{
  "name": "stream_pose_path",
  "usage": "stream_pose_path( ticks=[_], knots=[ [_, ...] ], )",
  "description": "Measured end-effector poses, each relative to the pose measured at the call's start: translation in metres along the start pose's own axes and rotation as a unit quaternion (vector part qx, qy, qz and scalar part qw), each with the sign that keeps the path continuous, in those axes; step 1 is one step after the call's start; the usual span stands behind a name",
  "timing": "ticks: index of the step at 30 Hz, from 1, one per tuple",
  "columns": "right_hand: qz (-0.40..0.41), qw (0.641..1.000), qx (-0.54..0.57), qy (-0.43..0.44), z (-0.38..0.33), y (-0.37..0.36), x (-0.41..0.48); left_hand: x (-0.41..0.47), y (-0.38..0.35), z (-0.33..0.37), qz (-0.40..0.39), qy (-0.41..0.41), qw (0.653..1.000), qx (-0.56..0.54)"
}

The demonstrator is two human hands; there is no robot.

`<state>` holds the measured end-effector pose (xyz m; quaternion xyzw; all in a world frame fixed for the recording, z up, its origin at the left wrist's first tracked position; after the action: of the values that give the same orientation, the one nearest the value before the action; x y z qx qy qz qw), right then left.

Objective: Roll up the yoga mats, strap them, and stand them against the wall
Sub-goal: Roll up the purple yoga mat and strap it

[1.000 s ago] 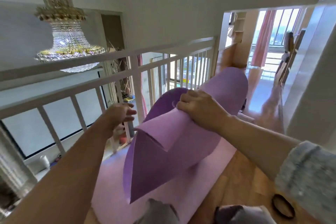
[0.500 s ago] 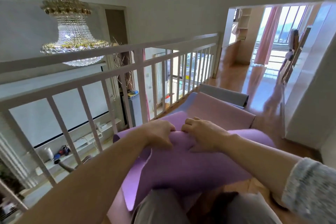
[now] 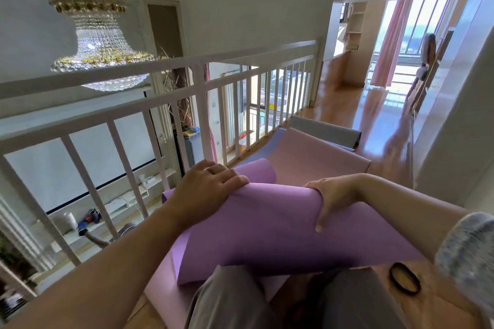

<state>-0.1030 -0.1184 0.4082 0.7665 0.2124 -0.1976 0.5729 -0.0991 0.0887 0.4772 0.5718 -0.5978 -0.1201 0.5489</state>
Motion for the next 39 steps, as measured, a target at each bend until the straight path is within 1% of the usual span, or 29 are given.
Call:
stream_pose_path(
  ticks=[1, 2, 3, 5, 7, 8, 9, 11, 12, 13, 14, 15, 16, 17, 18, 20, 23, 25, 26, 27, 28, 29, 30, 31, 32, 33, 35, 37, 39],
  knots=[
    [0.02, 1.0, -0.001, 0.003, -0.001, 0.004, -0.002, -0.004, -0.001, -0.005, 0.006, 0.011, 1.0, 0.011],
    [0.069, 0.998, -0.011, 0.008, -0.004, 0.011, -0.004, -0.006, -0.004, -0.012, 0.001, 0.031, 0.999, 0.02],
    [0.141, 0.989, -0.044, 0.006, -0.008, 0.021, -0.007, -0.006, -0.008, -0.019, -0.028, 0.059, 0.998, 0.025],
    [0.303, 0.94, -0.155, -0.019, -0.023, 0.04, -0.02, -0.007, -0.02, -0.034, -0.137, 0.128, 0.982, 0.034],
    [0.393, 0.889, -0.232, -0.013, -0.042, 0.043, -0.028, -0.01, -0.035, -0.04, -0.292, 0.171, 0.941, 0.026],
    [0.418, 0.874, -0.247, 0.014, -0.055, 0.04, -0.03, -0.009, -0.039, -0.035, -0.344, 0.174, 0.923, -0.012],
    [0.437, 0.861, -0.257, 0.052, -0.069, 0.034, -0.03, -0.004, -0.04, -0.025, -0.365, 0.173, 0.913, -0.062],
    [0.49, 0.816, -0.274, 0.138, -0.097, 0.022, -0.038, 0.01, -0.036, -0.006, -0.347, 0.175, 0.905, -0.173],
    [0.498, 0.804, -0.28, 0.165, -0.109, 0.016, -0.042, 0.011, -0.037, 0.002, -0.341, 0.177, 0.898, -0.215],
    [0.467, 0.817, -0.28, 0.187, -0.116, 0.01, -0.041, 0.009, -0.039, 0.009, -0.34, 0.172, 0.895, -0.232],
    [0.405, 0.857, -0.252, 0.198, -0.115, 0.007, -0.036, 0.007, -0.037, 0.016, -0.332, 0.156, 0.905, -0.214],
    [0.303, 0.91, -0.202, 0.197, -0.109, 0.001, -0.028, 0.005, -0.035, 0.02, -0.308, 0.134, 0.926, -0.174],
    [0.203, 0.949, -0.152, 0.189, -0.101, -0.004, -0.023, 0.003, -0.031, 0.024, -0.27, 0.111, 0.946, -0.138],
    [0.137, 0.968, -0.112, 0.177, -0.092, -0.005, -0.019, 0.001, -0.027, 0.027, -0.219, 0.089, 0.965, -0.115],
    [0.092, 0.98, -0.09, 0.152, -0.081, -0.003, -0.015, -0.001, -0.022, 0.03, -0.171, 0.067, 0.978, -0.102],
    [0.028, 0.993, -0.079, 0.08, -0.06, -0.006, -0.007, -0.004, -0.016, 0.03, -0.112, 0.038, 0.99, -0.074],
    [-0.058, 0.998, 0.003, 0.029, -0.046, -0.017, 0.003, -0.009, -0.014, 0.021, -0.067, 0.029, 0.997, -0.026],
    [-0.106, 0.994, 0.031, 0.005, -0.044, -0.023, 0.001, -0.012, -0.013, 0.016, -0.047, 0.026, 0.999, 0.002],
    [-0.098, 0.995, 0.027, 0.0, -0.044, -0.022, -0.001, -0.015, -0.015, 0.013, -0.044, 0.031, 0.998, 0.016],
    [-0.058, 0.998, 0.009, 0.005, -0.046, -0.016, -0.001, -0.018, -0.018, 0.009, -0.039, 0.045, 0.998, 0.032],
    [0.017, 0.999, -0.026, 0.013, -0.049, -0.006, -0.002, -0.022, -0.024, 0.003, -0.044, 0.072, 0.996, 0.04],
    [0.118, 0.99, -0.079, 0.018, -0.054, 0.003, -0.005, -0.024, -0.031, -0.002, -0.06, 0.105, 0.992, 0.036],
    [0.224, 0.965, -0.137, 0.016, -0.056, 0.009, -0.011, -0.026, -0.039, -0.003, -0.09, 0.135, 0.986, 0.023],
    [0.305, 0.936, -0.178, 0.01, -0.057, 0.004, -0.015, -0.026, -0.05, 0.003, -0.14, 0.153, 0.978, 0.004],
    [0.352, 0.916, -0.192, 0.013, -0.054, -0.01, -0.014, -0.027, -0.064, 0.014, -0.203, 0.153, 0.967, -0.015],
    [0.368, 0.909, -0.193, 0.023, -0.052, -0.031, -0.011, -0.029, -0.079, 0.03, -0.268, 0.141, 0.953, -0.033],
    [0.366, 0.91, -0.192, 0.045, -0.044, -0.078, 0.001, -0.032, -0.103, 0.066, -0.373, 0.12, 0.915, -0.093],
    [0.334, 0.927, -0.161, 0.055, -0.031, -0.112, 0.008, -0.031, -0.118, 0.099, -0.406, 0.121, 0.891, -0.162],
    [0.27, 0.952, -0.141, 0.037, -0.012, -0.132, 0.012, -0.037, -0.136, 0.121, -0.429, 0.125, 0.872, -0.199]
  ],
)
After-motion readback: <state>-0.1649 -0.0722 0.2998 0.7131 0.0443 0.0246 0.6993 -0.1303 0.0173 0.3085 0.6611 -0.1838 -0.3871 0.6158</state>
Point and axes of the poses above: each hand's wrist, its own x-axis towards the middle knuckle, its own y-axis out of the back of the hand, z = x × y, the point moved 9 cm from there along x, towards the middle knuckle, and after that the axes turned 2 degrees about -z, right-handed, at the moved point
